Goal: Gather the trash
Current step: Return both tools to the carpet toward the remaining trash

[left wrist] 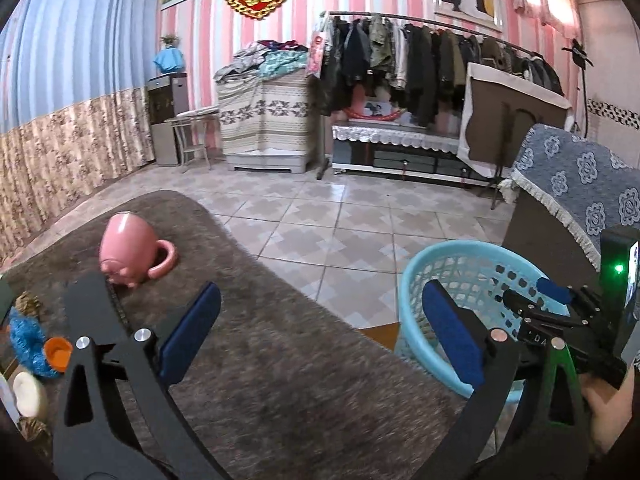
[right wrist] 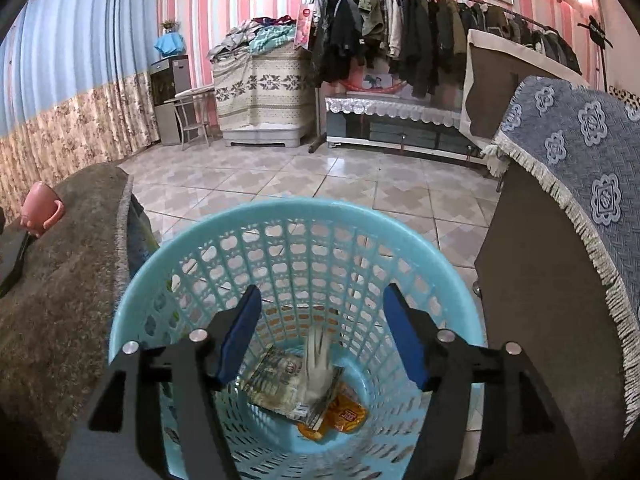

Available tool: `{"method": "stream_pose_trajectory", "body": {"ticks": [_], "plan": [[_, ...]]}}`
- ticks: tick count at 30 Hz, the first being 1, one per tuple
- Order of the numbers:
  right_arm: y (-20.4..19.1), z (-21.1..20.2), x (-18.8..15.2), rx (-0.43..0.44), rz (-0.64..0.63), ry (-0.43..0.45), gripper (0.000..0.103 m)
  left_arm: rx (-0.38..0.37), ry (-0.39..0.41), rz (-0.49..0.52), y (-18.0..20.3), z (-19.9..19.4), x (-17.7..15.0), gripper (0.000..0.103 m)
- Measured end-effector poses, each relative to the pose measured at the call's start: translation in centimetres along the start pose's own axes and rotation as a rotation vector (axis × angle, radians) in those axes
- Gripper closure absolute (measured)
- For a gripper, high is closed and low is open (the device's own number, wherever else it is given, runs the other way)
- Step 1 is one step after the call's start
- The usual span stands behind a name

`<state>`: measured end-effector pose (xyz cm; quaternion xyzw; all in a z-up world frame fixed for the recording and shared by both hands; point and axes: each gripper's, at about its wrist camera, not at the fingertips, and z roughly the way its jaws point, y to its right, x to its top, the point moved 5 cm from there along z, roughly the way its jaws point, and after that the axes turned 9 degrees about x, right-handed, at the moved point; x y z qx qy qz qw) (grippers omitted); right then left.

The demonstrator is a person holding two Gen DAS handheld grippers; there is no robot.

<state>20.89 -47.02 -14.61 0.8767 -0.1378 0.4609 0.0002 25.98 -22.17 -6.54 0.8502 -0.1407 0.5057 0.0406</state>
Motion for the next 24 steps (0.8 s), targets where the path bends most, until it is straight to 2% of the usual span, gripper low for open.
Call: {"method": "stream_pose_trajectory", "body": {"ticks": [2,6,11,16,24], "plan": [[-0.4,-0.8,0.3,-0.025,-0.016,0.029,0.017,0.008,-0.001,-0.013,-0.8,-0.3,-0.1,0.006],[-1.3,-2.4,0.7,-0.044,-0.031,0.049,0.009,0.025,0.005,-0.044,-2.9,-1.6,-0.1,0.006],[-3.1,-4.2,1.3,-0.037,-0.056,0.065,0.009,0.043,0.015,-0.088,-5.6,-3.4,-0.4,0.006],[-6.5,-5.9,1.9,0.014,-0.078,0.087,0.008,0.091,0.021,-0.127,-9.2,-5.7,-1.3,0.006],[-14.2,-7.4,1.8,0.151,-0.122,0.107,0.007,0.234,-0.027,-0.165,-17.2,-9.3,-5.2,0.006]]}}
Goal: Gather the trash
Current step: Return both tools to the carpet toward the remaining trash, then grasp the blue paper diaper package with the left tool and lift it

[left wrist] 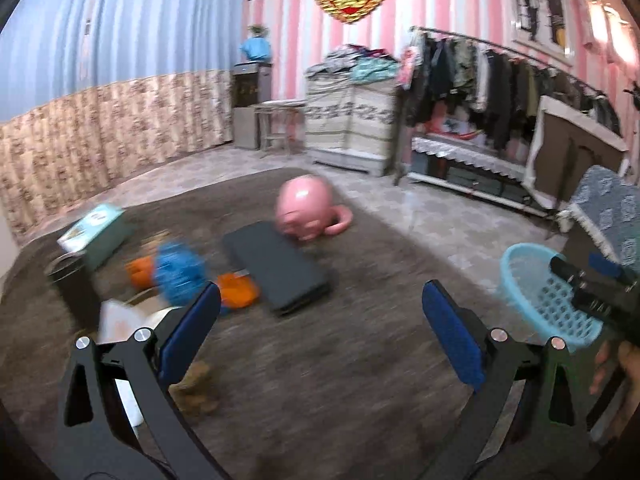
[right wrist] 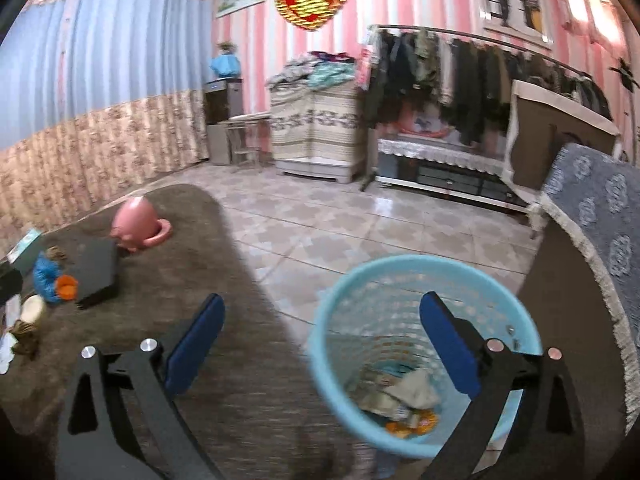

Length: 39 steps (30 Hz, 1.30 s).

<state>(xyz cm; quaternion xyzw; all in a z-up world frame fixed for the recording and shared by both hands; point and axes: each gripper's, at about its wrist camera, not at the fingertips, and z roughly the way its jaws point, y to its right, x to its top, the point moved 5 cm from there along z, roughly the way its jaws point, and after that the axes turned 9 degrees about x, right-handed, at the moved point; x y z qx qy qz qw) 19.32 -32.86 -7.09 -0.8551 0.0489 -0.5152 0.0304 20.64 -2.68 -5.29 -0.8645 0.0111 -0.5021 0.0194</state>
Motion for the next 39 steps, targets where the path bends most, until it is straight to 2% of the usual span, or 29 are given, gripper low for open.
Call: {"method": "stream_pose_trajectory", "body": {"ticks": [8,13,17,21,25,30,36,39], "plan": [[-6.3,0.2,0.3,0.082,-0.076,0.0,0.007,0.086,-0.089,-0.106,-9.8,-0.1,-3.2,0.006],[-9.2,0.8,0.8,0.131,-0.081,-0.009,0.007,0.155,-0.145,-0.112,-13.9,0.7,-5.7,0.006],[-11.4,1.8,0.1,0.165,-0.101,-0.023,0.007,0.178,-0.207,-0.13,-16.1,1.8,-7.8,0.006],[-13.2,2.8,-1.2,0.166,-0.155,-0.048,0.007,0.157,-0.268,-0.149,-16.7,3.1,-9.2,0.007],[-13.2,3.1,-2.6,0.165,-0.155,-0.065,0.007,0.136,-0.318,-0.163,-16.8,4.3,-9.9,0.016],[-13.3,3.6,-3.8,0.166,-0.15,-0.094,0.007,0.118,-0.331,-0.176,-16.8,4.5,-10.3,0.022],[-14.8,3.7,-4.6,0.185,-0.19,-0.104,0.007,0.122,-0.324,-0.152,-16.2,4.2,-10.3,0.039],[-15.4,3.7,-5.0,0.202,-0.201,-0.112,0.007,0.123,-0.325,-0.137,-16.1,4.0,-10.5,0.043]]}}
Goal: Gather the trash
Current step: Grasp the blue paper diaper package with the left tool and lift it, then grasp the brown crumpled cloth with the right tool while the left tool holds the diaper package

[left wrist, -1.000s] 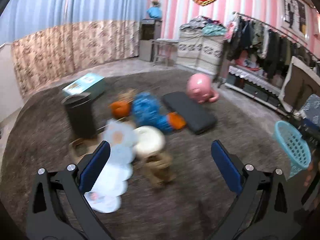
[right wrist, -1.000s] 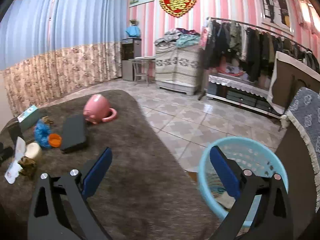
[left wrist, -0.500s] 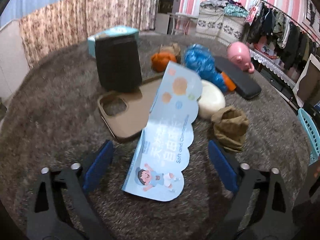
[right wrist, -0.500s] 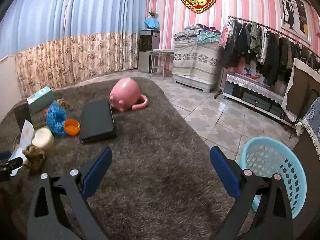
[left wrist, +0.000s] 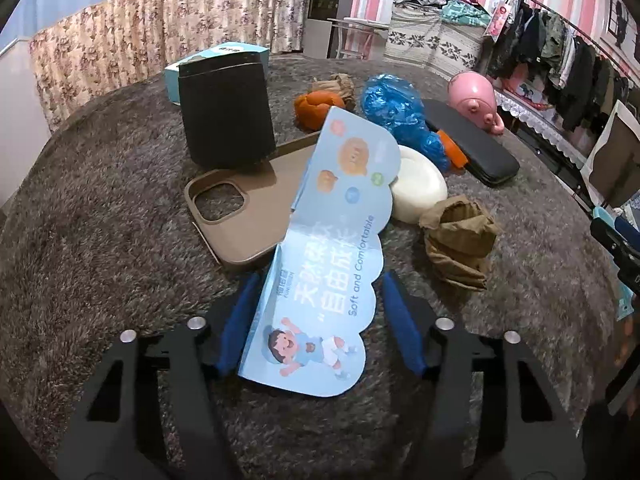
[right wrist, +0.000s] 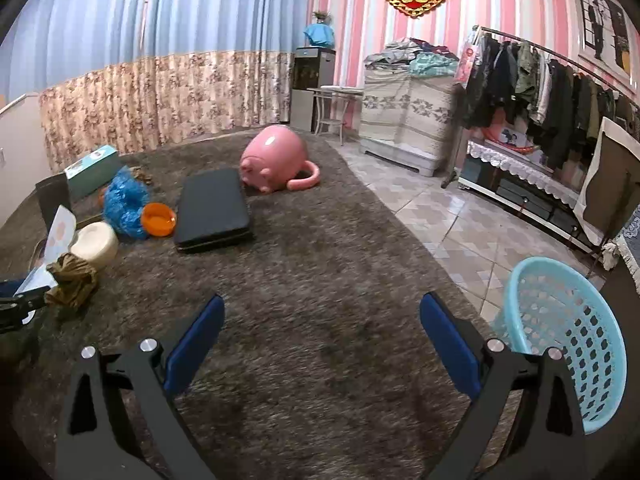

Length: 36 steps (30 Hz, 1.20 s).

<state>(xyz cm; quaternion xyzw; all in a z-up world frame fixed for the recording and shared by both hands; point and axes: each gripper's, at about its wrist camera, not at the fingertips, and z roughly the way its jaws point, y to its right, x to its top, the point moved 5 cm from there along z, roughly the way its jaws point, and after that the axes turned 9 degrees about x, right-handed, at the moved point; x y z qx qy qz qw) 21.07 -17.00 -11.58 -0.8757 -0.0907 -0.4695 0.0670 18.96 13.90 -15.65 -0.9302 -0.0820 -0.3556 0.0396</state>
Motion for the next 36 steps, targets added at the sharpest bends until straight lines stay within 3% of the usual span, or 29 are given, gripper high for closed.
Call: {"method": "stream_pose_trajectory", "body": {"ticks": [5,9,16,25,36], "plan": [[-0.8,0.0,0.1,0.02,-0.012,-0.006,0.007,-0.011,0.005,-0.016,-0.3,-0.2,0.1,0.047],[-1.7,-0.2,0.6,0.046,-0.04,-0.003,0.007,-0.038,0.053,-0.033,-1.5,-1.7,-0.1,0.047],[-5.6,-0.1,0.9,0.137,-0.079,-0.012,0.007,0.059,0.153,-0.064,-5.4,-4.1,0.0,0.048],[-12.5,0.7,0.6,0.282,-0.131,-0.044,0.007,0.154,0.171,-0.188,-11.5,-4.3,0.2,0.048],[-17.7,4.3,0.1,0.337,-0.176,-0.136,0.007,0.108,0.123,-0.277,-13.6,-2.5,-0.4,0.048]]}}
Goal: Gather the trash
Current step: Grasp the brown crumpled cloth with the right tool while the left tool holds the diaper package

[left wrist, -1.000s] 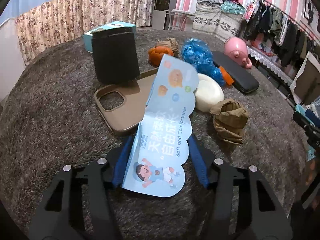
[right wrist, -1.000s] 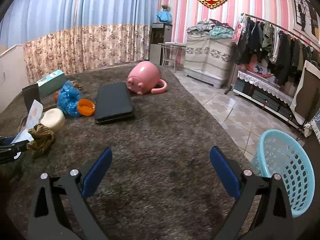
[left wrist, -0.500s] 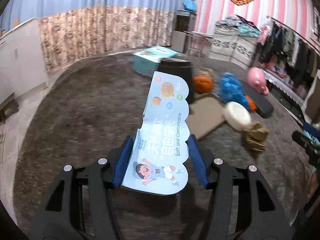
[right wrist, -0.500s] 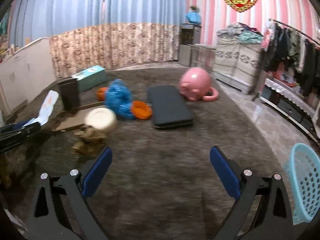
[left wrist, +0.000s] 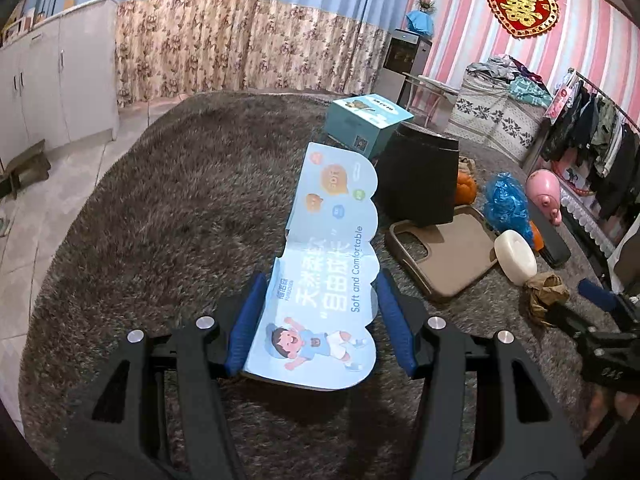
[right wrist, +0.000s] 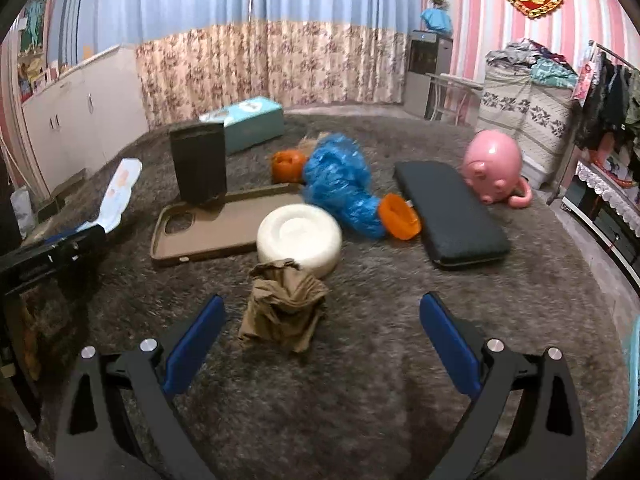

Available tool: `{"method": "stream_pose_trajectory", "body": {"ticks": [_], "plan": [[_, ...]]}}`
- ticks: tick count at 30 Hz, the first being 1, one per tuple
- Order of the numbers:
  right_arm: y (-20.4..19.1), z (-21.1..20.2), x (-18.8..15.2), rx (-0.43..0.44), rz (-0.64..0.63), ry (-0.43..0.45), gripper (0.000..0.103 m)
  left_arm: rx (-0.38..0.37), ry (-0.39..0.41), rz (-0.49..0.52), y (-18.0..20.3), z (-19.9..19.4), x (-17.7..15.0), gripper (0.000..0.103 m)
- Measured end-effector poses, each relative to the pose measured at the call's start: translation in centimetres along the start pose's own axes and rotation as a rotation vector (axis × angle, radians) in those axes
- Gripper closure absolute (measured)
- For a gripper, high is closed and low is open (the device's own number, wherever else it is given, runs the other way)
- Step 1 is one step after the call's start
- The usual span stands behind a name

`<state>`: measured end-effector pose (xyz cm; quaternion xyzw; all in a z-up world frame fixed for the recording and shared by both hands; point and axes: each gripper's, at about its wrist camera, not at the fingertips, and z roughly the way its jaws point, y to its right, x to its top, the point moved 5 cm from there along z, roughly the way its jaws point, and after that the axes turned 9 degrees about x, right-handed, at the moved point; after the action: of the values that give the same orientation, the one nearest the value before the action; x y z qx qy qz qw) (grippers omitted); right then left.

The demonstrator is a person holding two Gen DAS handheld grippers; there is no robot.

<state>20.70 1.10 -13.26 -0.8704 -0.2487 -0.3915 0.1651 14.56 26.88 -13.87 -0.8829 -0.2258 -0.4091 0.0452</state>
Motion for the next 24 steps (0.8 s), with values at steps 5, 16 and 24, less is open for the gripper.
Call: {"method": "stream_pose_trajectory", "body": {"ticks": [5,16,24], "plan": [[-0.5,1.6,-0.5,0.027,-0.005,-0.058,0.044,0.004,-0.001,0.024,0.7,-0.1,-0.3,0.048],[1.4,-3.5,0.6,0.048,-0.024,0.039,0.059,0.04,0.044,0.063,1.6,-1.3,0.3,0.048],[10.1,-11.9,-0.7,-0.175,0.047,0.136,0.059,-0.012,0.142,0.11,6.2,-4.9,2.5,0.048]]}}
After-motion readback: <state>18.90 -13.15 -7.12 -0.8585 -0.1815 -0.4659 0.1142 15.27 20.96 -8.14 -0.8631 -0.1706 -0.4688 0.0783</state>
